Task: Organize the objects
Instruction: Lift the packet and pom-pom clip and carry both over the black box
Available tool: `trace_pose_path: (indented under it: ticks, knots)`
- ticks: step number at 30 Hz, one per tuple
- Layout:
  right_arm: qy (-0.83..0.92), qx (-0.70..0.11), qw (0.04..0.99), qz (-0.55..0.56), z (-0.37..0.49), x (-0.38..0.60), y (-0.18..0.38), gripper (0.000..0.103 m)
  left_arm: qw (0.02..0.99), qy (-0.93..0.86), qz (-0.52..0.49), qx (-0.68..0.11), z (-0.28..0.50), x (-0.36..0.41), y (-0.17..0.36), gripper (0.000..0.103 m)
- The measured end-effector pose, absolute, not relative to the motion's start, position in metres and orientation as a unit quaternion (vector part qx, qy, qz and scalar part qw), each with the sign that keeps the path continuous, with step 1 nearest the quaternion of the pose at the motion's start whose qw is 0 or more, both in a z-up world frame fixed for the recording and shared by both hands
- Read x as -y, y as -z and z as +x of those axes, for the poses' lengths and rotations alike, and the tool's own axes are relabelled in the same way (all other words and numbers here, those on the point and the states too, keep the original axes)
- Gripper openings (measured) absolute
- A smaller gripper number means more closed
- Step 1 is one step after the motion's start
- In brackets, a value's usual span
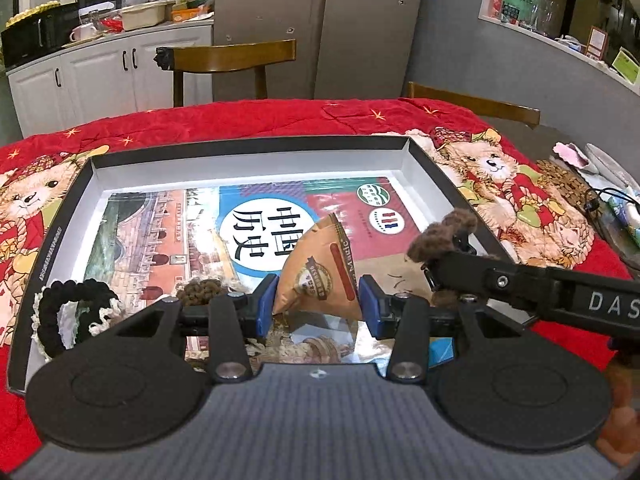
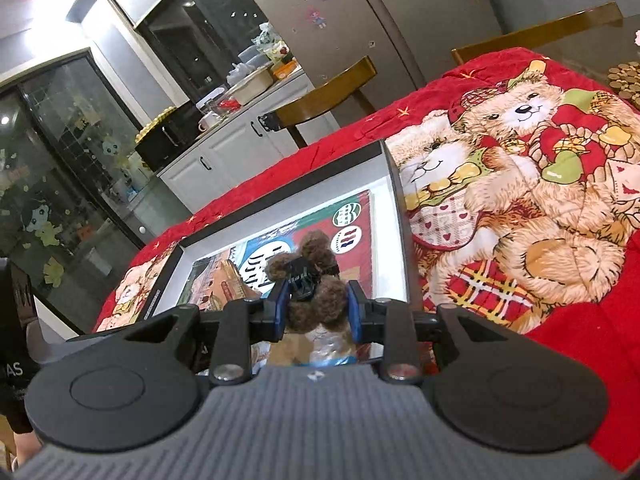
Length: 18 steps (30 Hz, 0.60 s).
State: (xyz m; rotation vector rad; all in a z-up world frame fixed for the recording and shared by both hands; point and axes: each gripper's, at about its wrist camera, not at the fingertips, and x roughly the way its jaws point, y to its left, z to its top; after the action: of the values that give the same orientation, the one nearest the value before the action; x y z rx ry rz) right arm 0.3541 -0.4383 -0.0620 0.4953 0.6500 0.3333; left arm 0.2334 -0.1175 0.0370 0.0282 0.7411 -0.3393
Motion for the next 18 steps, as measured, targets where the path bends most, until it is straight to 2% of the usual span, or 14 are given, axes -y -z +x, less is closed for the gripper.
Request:
trace_pose_path:
  ticks: [18]
  knots:
    - [-0.172,-0.322,0.899,0.243,0.3571,0.4428,0.0636,0.034,0.915,0.162,0.018,-0.368,0.2348,0.1190,-0.0310,0.050]
